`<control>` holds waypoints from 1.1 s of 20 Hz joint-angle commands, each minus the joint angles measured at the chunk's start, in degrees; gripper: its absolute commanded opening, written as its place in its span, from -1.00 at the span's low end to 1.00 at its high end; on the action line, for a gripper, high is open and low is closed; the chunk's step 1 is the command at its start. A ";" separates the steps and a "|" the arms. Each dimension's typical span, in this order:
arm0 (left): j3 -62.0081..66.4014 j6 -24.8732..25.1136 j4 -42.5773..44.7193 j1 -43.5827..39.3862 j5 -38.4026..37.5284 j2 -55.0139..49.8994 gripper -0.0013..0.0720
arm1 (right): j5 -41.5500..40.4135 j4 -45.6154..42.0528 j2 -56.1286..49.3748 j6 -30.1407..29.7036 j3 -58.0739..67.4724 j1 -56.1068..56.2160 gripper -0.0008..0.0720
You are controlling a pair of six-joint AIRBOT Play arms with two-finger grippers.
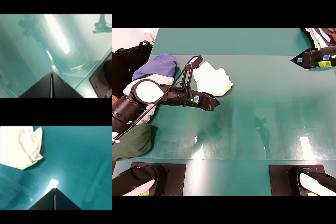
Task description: Fold the shirts.
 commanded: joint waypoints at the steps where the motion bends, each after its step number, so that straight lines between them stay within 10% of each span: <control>1: 0.02 0.02 -0.07 -0.02 0.04 0.00 -0.90 | 0.00 -0.02 -0.13 0.02 -0.07 0.04 -0.93; 14: 0.02 0.07 -0.33 -0.02 4.55 -0.04 -0.90 | -0.13 0.07 -0.02 0.02 -0.31 0.04 -0.93; 15: 0.02 0.07 0.87 -0.02 5.20 -0.04 -0.63 | -0.15 0.22 -0.02 0.02 -0.31 0.07 -0.93; 16: 0.00 0.00 3.50 -0.02 6.23 -0.04 0.46 | -0.31 0.20 -0.02 0.02 -0.31 0.07 -0.93; 17: 0.00 -2.12 6.99 0.28 7.91 -0.11 0.91 | -0.94 0.20 -0.02 0.02 -0.31 0.07 -0.93; 22: 0.02 -16.94 22.27 11.32 15.17 -4.24 0.79 | -1.42 0.20 -0.02 0.04 -0.31 0.07 -0.93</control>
